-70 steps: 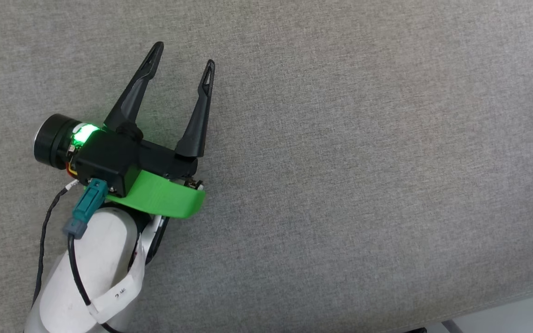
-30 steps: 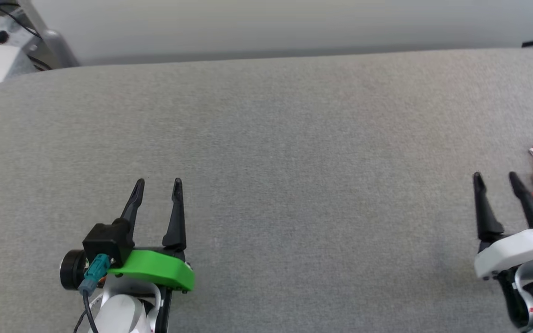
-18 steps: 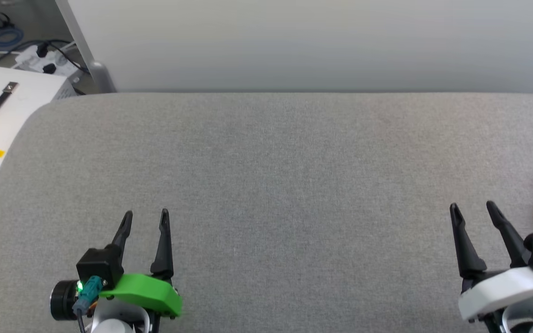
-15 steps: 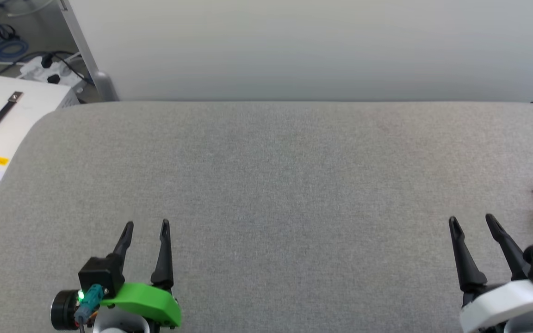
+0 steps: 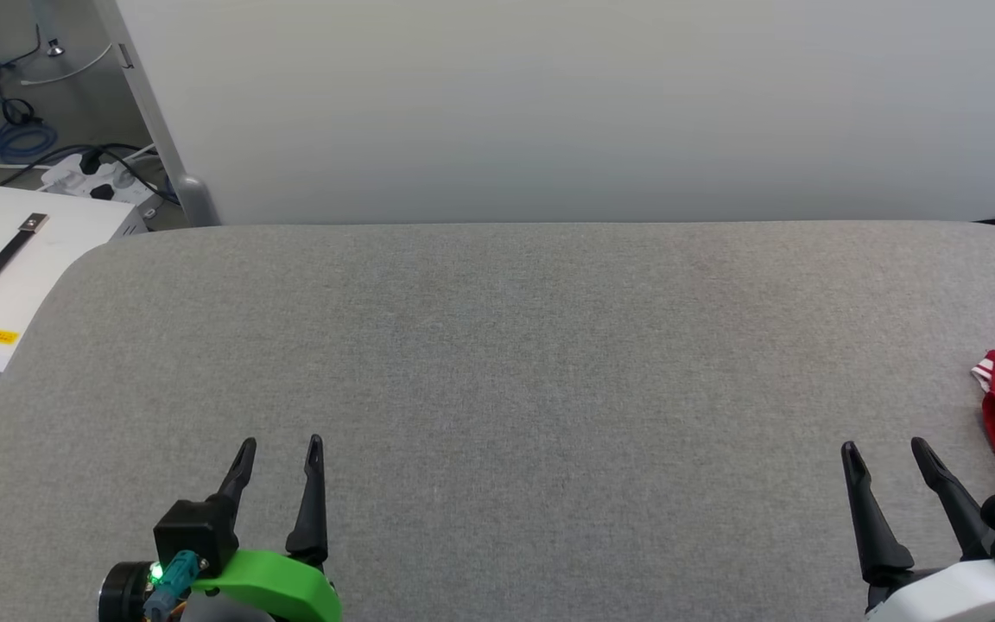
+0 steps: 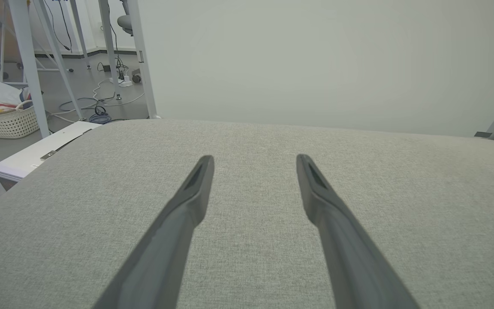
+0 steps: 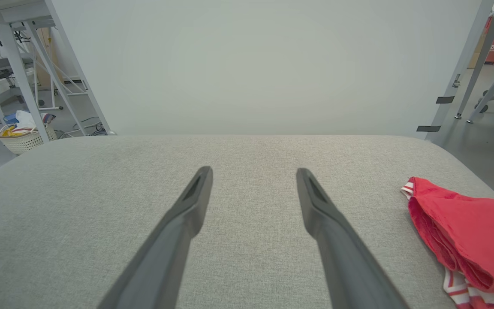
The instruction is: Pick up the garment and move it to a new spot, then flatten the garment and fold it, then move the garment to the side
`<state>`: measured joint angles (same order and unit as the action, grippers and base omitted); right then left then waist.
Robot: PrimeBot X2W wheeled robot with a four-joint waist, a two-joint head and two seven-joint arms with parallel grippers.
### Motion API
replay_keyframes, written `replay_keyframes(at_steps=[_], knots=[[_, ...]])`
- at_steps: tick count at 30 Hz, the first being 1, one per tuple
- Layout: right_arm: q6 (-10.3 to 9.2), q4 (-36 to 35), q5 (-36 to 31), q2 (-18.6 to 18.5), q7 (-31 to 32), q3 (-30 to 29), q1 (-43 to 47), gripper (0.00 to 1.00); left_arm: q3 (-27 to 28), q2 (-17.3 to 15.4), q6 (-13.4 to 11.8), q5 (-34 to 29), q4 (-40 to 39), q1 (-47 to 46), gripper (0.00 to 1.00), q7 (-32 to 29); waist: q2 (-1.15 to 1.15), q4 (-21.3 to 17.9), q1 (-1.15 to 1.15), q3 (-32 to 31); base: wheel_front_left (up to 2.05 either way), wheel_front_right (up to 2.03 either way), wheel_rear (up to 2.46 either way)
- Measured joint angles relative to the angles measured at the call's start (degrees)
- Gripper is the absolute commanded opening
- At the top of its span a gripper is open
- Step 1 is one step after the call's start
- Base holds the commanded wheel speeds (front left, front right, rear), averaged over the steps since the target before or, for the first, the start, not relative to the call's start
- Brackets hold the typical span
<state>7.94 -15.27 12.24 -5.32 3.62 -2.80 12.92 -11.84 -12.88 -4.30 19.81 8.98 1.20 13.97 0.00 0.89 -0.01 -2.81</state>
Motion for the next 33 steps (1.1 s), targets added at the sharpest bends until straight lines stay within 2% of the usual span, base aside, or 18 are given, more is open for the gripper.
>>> replay_keyframes(at_steps=[21,22,33], knots=[[0.0,-0.31,0.01,0.33,0.18,-0.15,-0.01,1.0,-0.8,-0.41,-0.32,0.36,0.03,-0.04,1.0,-0.4,0.0,0.03,0.0,0.9,0.0,0.0,0.0],[0.0,-0.31,0.01,0.34,0.18,-0.14,-0.01,0.0,-0.85,-0.44,-0.32,0.4,0.03,-0.04,0.0,-0.4,0.0,0.04,0.0,0.93,0.0,0.0,0.0],[0.08,0.38,-0.24,0.34,0.15,-0.09,-0.14,0.0,-0.42,0.03,-0.24,-0.25,-0.32,-0.04,0.0,-1.19,0.0,-0.03,0.01,1.06,0.0,0.0,0.0]])
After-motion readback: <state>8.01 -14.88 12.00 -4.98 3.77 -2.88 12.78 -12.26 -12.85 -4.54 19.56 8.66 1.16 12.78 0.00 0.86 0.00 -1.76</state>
